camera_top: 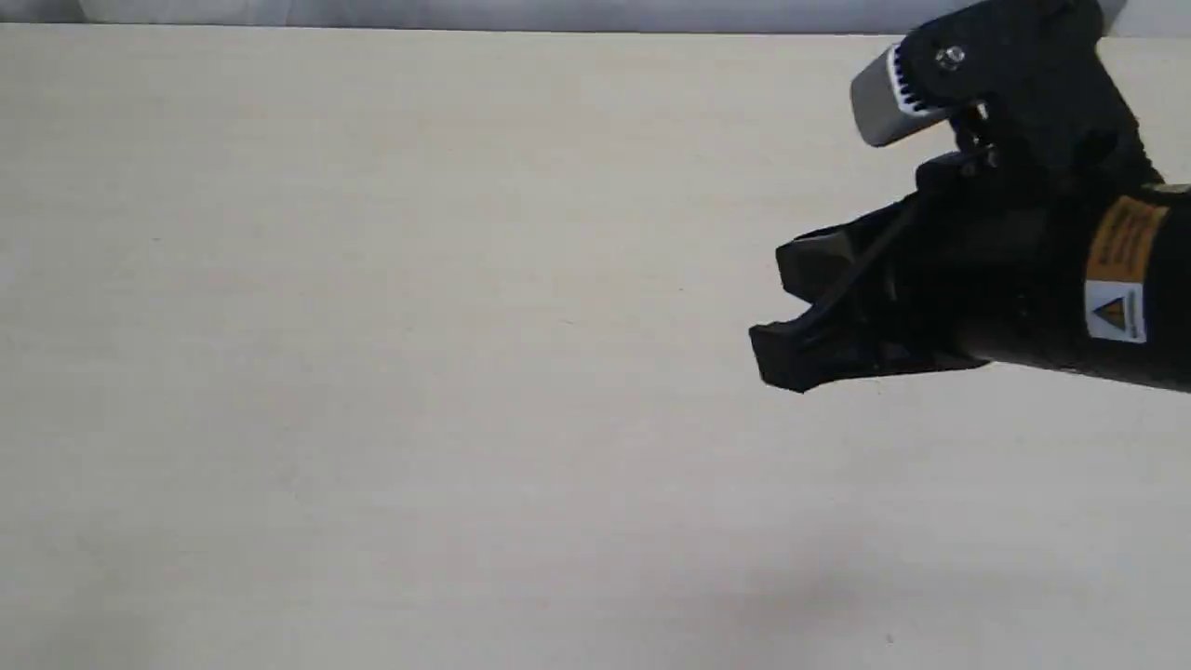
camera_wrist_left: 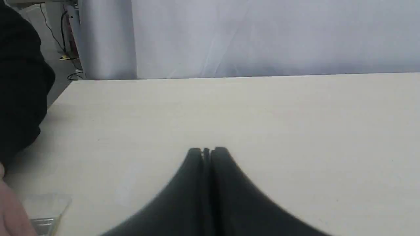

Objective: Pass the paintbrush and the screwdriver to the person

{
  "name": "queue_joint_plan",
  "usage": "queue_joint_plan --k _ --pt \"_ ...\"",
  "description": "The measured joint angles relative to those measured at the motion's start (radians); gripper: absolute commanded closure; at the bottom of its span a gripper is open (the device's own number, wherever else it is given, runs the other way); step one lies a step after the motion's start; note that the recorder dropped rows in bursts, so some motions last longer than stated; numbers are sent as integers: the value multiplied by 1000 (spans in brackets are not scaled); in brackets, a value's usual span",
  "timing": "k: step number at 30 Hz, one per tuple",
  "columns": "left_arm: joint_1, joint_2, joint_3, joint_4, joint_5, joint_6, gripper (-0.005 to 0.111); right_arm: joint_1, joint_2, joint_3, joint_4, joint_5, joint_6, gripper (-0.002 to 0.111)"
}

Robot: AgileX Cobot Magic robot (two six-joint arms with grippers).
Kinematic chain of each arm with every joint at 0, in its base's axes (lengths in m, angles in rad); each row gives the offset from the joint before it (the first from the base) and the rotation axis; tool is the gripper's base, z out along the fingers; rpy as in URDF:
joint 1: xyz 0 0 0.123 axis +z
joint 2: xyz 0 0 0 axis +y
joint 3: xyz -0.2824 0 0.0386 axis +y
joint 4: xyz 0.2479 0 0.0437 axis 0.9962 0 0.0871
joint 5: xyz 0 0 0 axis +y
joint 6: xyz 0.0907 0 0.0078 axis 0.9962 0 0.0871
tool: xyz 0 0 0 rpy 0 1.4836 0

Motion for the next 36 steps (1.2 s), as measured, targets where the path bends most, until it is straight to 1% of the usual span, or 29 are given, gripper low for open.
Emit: queue_joint_plan --k 4,7,13,15,18,23,27,36 --pt "0 0 0 0 0 0 107 -73 -60 0 21 -2 0 104" --pt "0 0 0 0 0 0 107 -162 -115 0 101 -2 2 104" --pt "0 0 0 0 0 0 107 -387 -231 0 210 1 4 104" --pt "0 0 0 0 0 0 107 -461 -267 0 245 30 4 104" --pt "0 0 0 0 0 0 107 -571 -323 12 262 88 4 104" --pt "0 0 0 0 0 0 107 -720 -422 67 261 113 -6 104" --pt "0 0 0 0 0 0 107 -770 -507 121 223 117 -15 104" --pt "0 0 0 0 0 0 107 -774 -698 241 192 106 -23 104"
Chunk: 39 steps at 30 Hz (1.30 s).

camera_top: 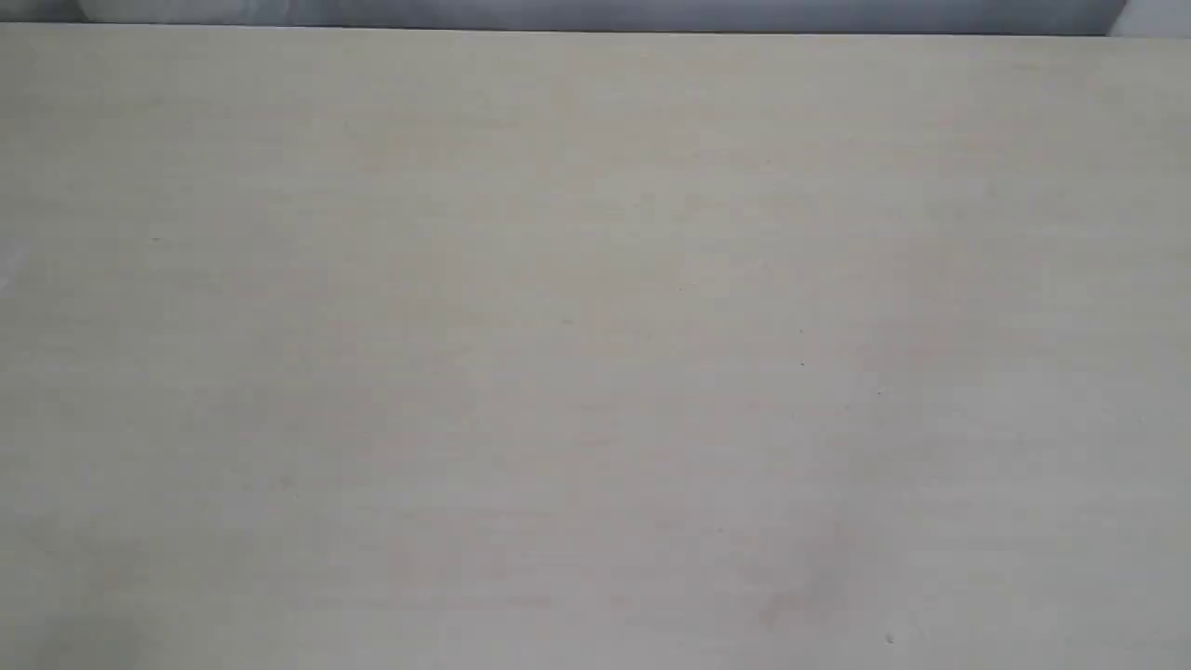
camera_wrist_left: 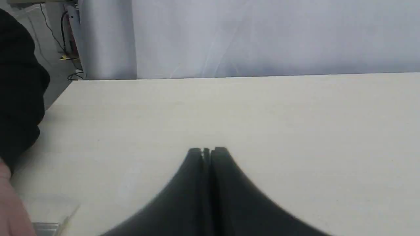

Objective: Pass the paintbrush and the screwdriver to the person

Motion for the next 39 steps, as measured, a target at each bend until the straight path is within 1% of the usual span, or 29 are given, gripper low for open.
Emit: queue_joint_plan --k 7,12,24,28,34,39 --pt "0 0 0 0 0 0 107 2 -149 93 6 -44 0 104" --pt "0 0 0 0 0 0 107 2 -230 126 6 -93 0 104" --pt "0 0 0 0 0 0 107 2 -244 197 6 -164 -15 104" --pt "0 0 0 0 0 0 107 2 -247 271 23 -234 -19 104" --pt "0 0 0 0 0 0 107 2 -314 403 32 -338 -37 104" --pt "0 0 0 0 0 0 107 2 -349 420 32 -361 -83 104"
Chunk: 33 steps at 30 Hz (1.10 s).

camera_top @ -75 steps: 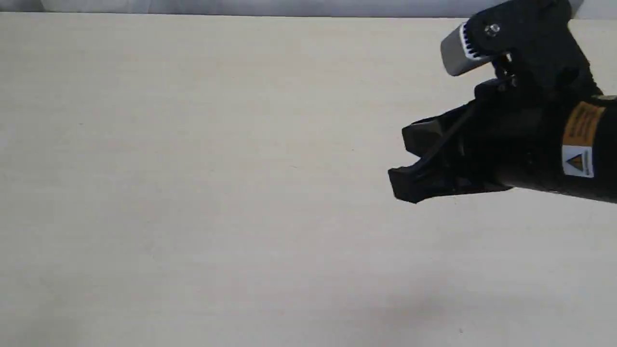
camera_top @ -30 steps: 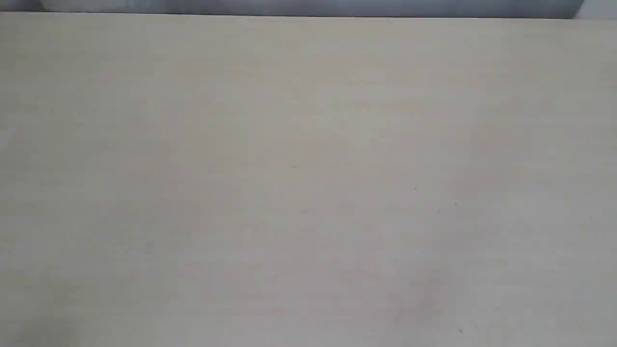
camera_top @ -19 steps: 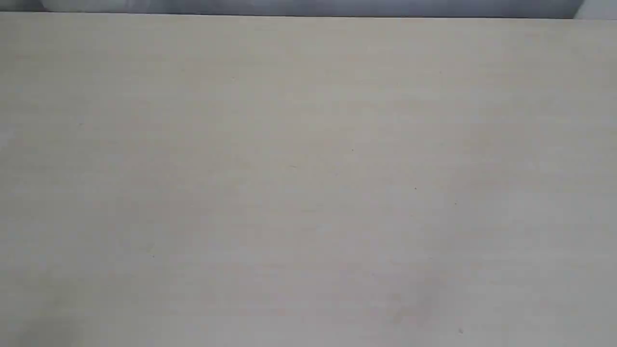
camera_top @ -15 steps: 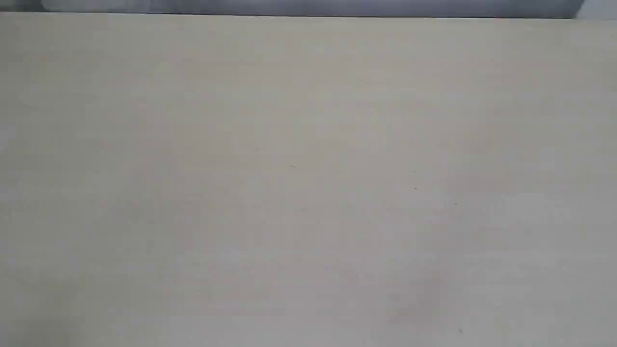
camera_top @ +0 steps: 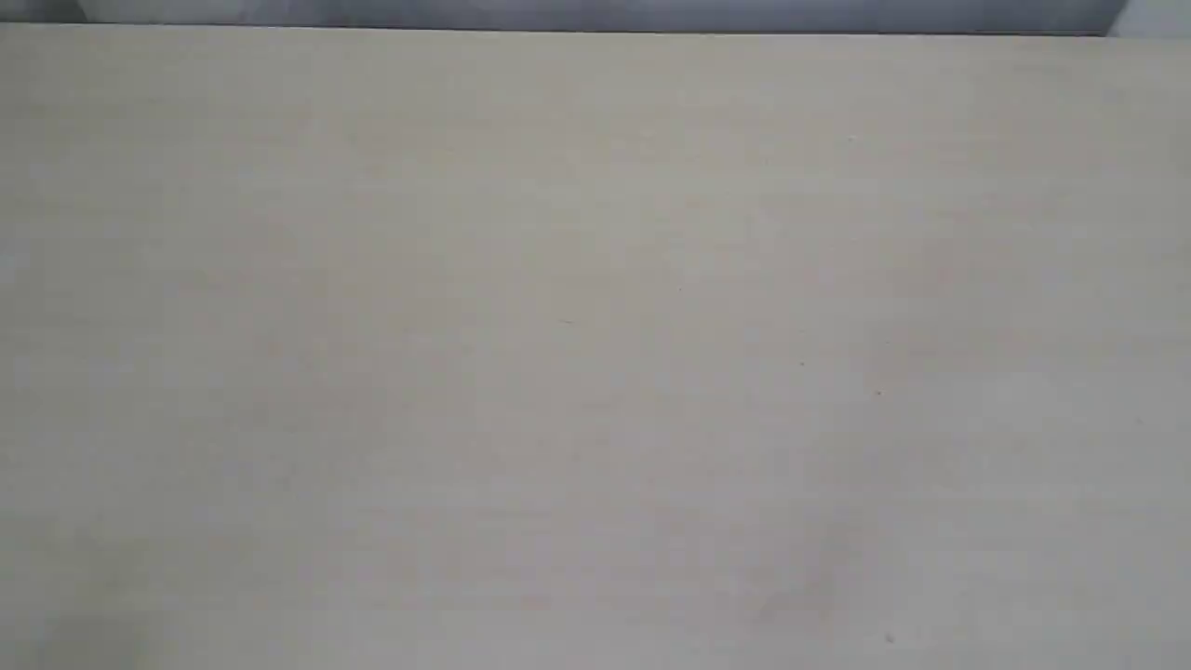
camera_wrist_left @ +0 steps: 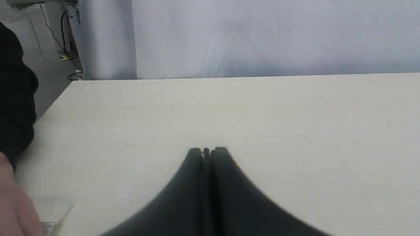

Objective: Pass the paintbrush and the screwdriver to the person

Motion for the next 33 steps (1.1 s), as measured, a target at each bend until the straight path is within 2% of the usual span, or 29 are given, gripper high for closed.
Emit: queue_joint_plan --k 10,26,33 --pt "0 0 0 0 0 0 107 0 -1 0 0 -4 -129 104" --pt "0 0 0 0 0 0 107 0 -1 0 8 -9 -160 104" --pt "0 0 0 0 0 0 107 0 -1 0 1 54 -296 104"
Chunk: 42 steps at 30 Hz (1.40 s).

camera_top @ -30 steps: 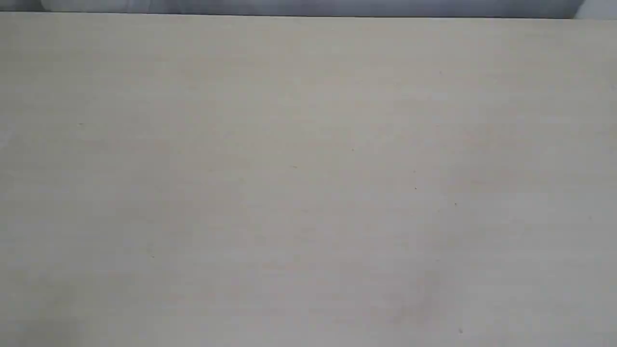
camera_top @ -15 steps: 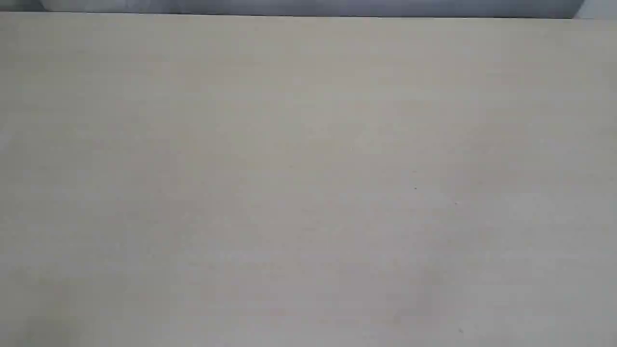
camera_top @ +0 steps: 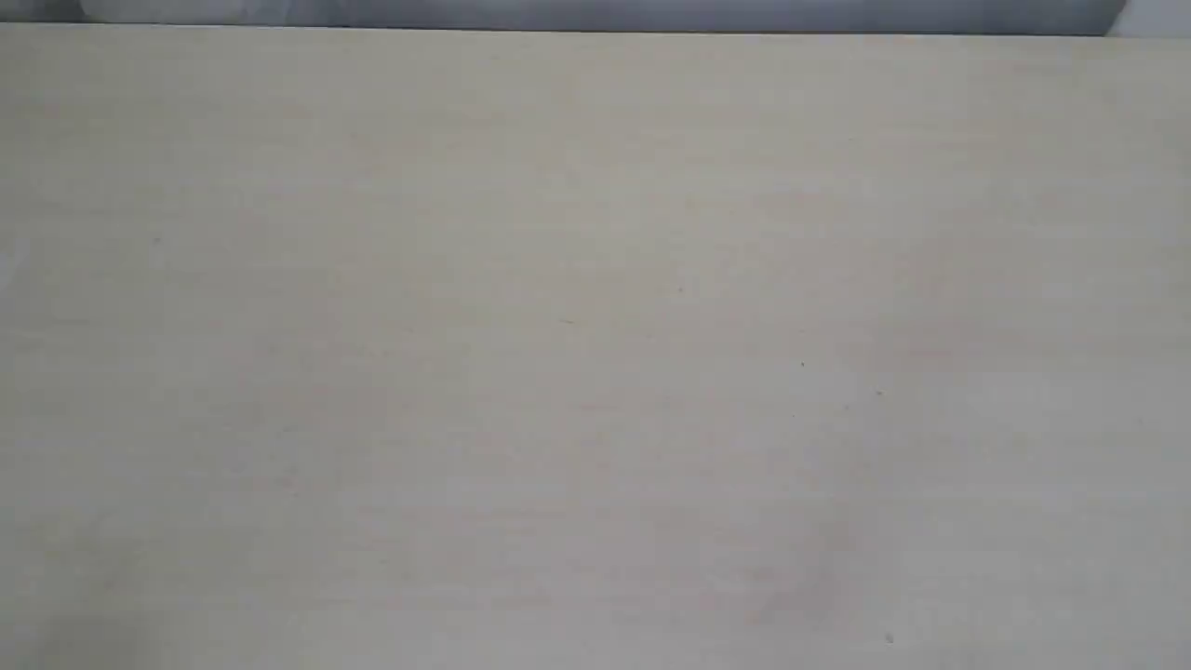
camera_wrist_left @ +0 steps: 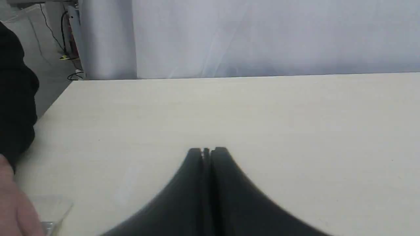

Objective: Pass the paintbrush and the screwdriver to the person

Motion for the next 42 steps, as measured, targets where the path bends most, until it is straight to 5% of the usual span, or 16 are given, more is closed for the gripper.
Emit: queue_joint_plan --k 42 --pt "0 0 0 0 0 0 107 0 -10 0 31 125 -63 104"
